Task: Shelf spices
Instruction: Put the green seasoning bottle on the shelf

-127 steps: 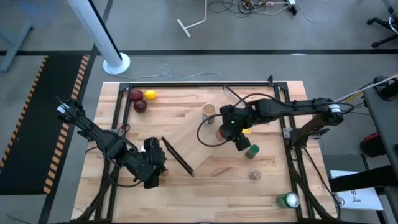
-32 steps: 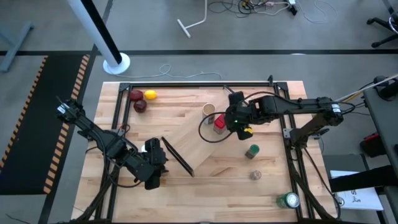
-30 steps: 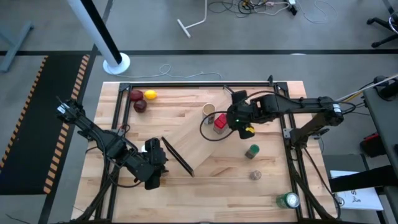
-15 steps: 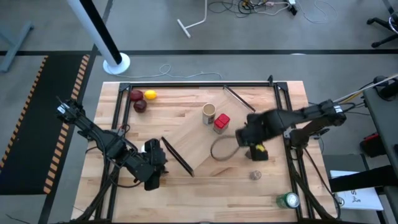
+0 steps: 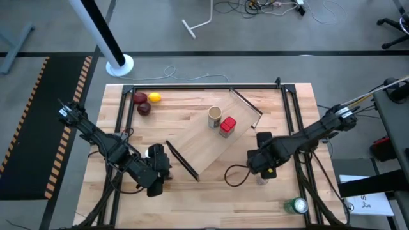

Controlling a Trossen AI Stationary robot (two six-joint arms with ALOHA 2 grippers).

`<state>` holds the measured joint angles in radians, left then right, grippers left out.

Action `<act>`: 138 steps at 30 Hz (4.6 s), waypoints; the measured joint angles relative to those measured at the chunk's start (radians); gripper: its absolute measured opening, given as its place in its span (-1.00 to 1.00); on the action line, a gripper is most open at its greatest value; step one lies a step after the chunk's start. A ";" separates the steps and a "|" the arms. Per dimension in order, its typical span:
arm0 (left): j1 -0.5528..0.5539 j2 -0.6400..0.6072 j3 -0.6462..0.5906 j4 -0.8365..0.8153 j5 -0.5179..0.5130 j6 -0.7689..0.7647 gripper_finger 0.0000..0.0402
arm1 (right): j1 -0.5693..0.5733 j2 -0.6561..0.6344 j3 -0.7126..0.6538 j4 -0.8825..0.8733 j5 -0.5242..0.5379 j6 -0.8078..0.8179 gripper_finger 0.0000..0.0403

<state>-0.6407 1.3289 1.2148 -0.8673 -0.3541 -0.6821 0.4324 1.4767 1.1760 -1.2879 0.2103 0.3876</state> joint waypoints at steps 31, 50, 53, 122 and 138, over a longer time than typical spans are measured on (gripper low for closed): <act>0.001 0.000 0.000 0.007 -0.005 0.011 -0.02 | -0.022 -0.101 -0.349 0.422 0.018 0.064 0.19; 0.001 0.000 0.000 0.008 -0.006 0.011 -0.02 | -0.133 -0.111 -0.378 0.479 -0.068 -0.035 -0.10; 0.001 0.000 0.000 0.008 -0.006 0.011 -0.02 | -0.133 -0.116 -0.369 0.452 -0.094 -0.049 -0.10; 0.003 0.000 0.000 0.015 -0.029 -0.088 -0.02 | -0.853 0.390 0.920 -0.162 -0.221 -0.315 -0.08; 0.003 0.000 0.000 0.017 -0.029 -0.090 -0.02 | -0.872 0.390 0.890 -0.110 -0.218 -0.202 -0.07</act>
<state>-0.6380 1.3289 1.2144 -0.8504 -0.3828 -0.7723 -0.4397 1.8668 2.0664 -1.3980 -0.0077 0.1858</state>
